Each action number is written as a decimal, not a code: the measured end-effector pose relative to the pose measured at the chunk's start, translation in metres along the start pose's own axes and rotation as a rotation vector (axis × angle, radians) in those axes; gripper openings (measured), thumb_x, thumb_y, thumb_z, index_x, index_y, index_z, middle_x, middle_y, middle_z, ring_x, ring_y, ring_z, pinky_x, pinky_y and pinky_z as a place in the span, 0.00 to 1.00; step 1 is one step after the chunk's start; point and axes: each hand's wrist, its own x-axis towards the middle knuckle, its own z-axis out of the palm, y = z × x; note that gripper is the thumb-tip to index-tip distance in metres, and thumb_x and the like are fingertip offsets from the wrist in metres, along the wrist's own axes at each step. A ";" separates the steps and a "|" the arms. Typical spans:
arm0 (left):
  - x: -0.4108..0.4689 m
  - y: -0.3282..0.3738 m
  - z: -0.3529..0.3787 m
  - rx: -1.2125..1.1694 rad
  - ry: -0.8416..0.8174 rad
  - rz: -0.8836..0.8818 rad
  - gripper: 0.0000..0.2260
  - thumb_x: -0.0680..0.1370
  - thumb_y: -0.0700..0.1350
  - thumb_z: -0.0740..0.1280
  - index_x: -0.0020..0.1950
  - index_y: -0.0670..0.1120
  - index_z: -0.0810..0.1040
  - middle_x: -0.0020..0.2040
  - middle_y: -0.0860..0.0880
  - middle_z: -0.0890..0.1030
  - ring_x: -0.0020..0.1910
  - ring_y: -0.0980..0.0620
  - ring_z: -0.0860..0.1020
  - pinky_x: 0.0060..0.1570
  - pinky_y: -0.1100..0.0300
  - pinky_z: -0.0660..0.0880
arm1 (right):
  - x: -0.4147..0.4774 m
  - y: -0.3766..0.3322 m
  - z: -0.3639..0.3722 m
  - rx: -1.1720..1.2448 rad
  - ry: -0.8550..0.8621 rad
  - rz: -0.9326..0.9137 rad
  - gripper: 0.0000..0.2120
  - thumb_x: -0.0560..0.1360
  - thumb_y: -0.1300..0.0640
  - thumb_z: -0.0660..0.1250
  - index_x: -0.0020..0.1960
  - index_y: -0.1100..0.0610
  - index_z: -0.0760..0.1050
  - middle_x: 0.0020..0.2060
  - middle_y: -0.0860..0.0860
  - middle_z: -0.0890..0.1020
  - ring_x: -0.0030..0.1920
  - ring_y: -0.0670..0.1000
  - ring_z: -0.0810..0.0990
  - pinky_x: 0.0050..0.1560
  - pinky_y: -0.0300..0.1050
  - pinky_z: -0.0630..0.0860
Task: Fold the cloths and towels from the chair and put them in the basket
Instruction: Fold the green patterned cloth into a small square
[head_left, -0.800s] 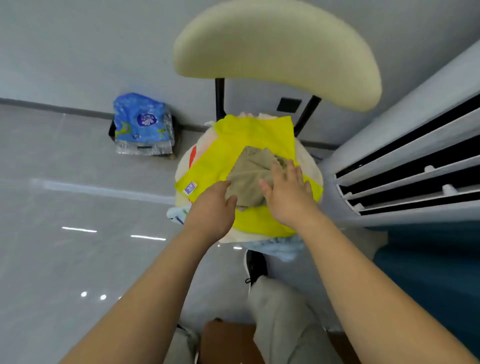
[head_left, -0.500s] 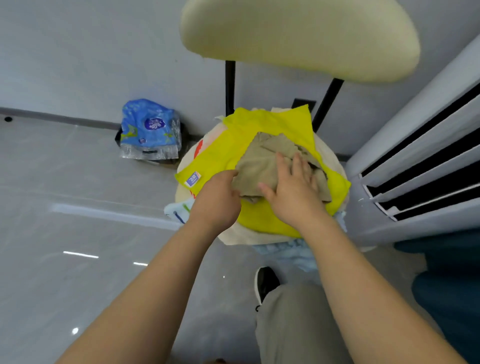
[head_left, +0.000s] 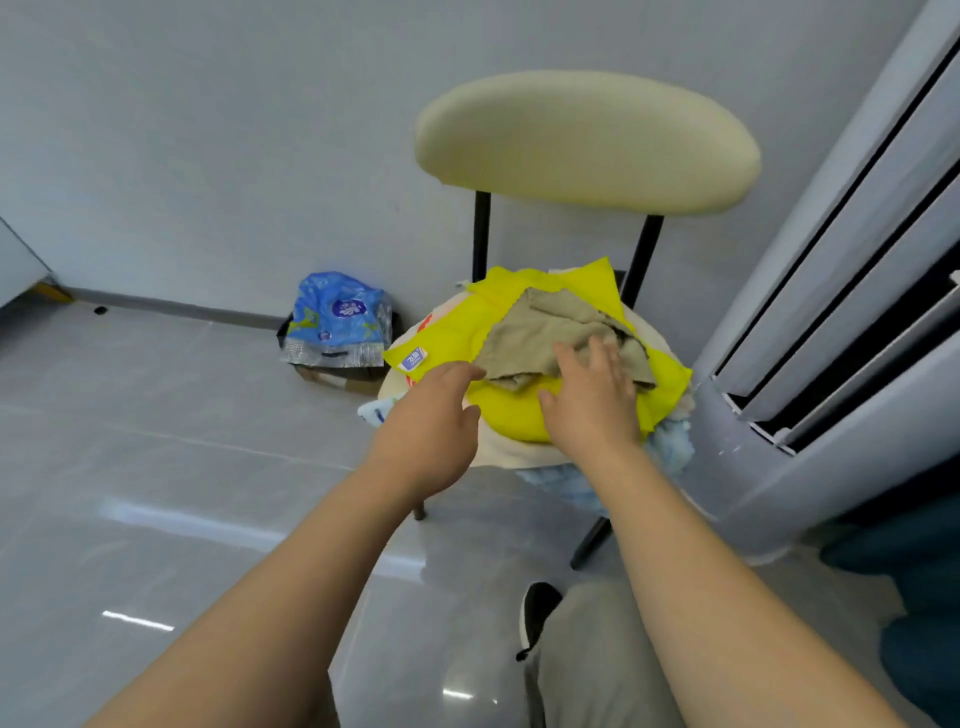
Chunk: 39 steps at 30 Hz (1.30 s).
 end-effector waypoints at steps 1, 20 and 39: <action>-0.002 -0.001 0.001 -0.021 0.006 0.002 0.19 0.80 0.42 0.64 0.72 0.48 0.71 0.70 0.51 0.73 0.70 0.51 0.69 0.66 0.60 0.64 | -0.003 -0.002 0.000 -0.001 -0.005 0.008 0.27 0.80 0.47 0.64 0.77 0.48 0.61 0.79 0.59 0.54 0.80 0.60 0.48 0.76 0.60 0.56; 0.020 -0.031 0.026 -0.101 -0.067 -0.091 0.18 0.78 0.48 0.67 0.69 0.52 0.75 0.65 0.52 0.78 0.61 0.52 0.77 0.60 0.55 0.74 | 0.042 -0.015 0.020 -0.001 0.281 0.066 0.10 0.80 0.54 0.61 0.53 0.52 0.81 0.57 0.53 0.79 0.63 0.59 0.72 0.58 0.53 0.70; 0.001 0.003 0.026 -0.858 -0.076 -0.284 0.21 0.74 0.45 0.76 0.64 0.54 0.75 0.60 0.57 0.79 0.36 0.44 0.84 0.46 0.46 0.81 | -0.003 -0.051 -0.059 1.386 -0.017 -0.191 0.06 0.81 0.63 0.63 0.48 0.54 0.74 0.34 0.47 0.83 0.38 0.47 0.80 0.43 0.42 0.77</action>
